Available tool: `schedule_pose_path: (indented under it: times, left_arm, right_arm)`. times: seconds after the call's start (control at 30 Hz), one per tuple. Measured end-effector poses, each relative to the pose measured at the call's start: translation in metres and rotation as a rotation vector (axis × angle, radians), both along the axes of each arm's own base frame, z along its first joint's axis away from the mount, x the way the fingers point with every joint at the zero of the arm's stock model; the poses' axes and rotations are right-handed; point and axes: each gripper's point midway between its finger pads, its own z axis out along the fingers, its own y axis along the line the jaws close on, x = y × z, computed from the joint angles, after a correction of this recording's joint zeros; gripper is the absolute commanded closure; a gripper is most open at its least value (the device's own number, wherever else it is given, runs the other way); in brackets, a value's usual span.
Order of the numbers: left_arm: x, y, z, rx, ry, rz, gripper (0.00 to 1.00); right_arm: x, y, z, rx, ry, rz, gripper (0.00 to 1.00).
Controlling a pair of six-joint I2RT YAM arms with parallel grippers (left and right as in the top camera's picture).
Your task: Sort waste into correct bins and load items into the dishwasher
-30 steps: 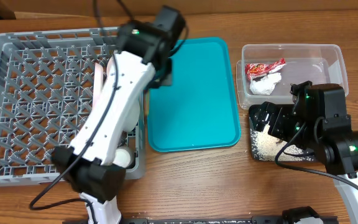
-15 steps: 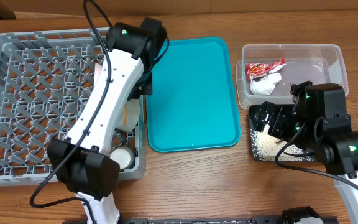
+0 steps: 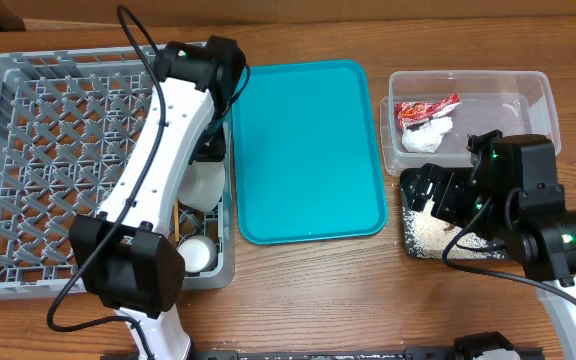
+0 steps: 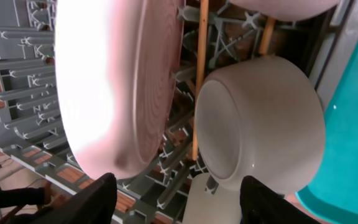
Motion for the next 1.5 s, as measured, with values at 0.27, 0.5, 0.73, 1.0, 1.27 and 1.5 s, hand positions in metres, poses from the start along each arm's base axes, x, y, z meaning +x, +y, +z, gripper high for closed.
schedule_pose_path:
  times: [0.27, 0.5, 0.73, 1.0, 1.27, 1.5]
  left_arm:
    - [0.011, -0.007, 0.008, -0.02, -0.043, -0.037, 0.41]
    - [0.03, -0.054, 0.06, -0.142, -0.233, -0.163, 0.46]
    - [-0.014, -0.08, 0.139, -0.275, -0.43, -0.288, 0.29]
    - [-0.072, -0.059, 0.22, -0.371, -0.689, -0.319, 0.0]
    - [-0.079, -0.055, 0.227, -0.38, -0.716, -0.32, 0.0]
    - [-0.072, -0.059, 0.221, -0.373, -0.692, -0.319, 0.0]
  right_arm:
    - [0.0, 0.0, 0.0, 0.0, 0.0, 0.0, 0.0]
    - [0.0, 0.0, 0.0, 0.0, -0.001, 0.001, 0.0]
    - [0.0, 0.0, 0.0, 0.0, 0.0, 0.0, 0.0]
    - [0.0, 0.0, 0.0, 0.0, 0.0, 0.0, 0.0]
    - [0.0, 0.0, 0.0, 0.0, 0.0, 0.001, 0.0]
    - [-0.009, -0.003, -0.005, -0.012, 0.035, -0.004, 0.0]
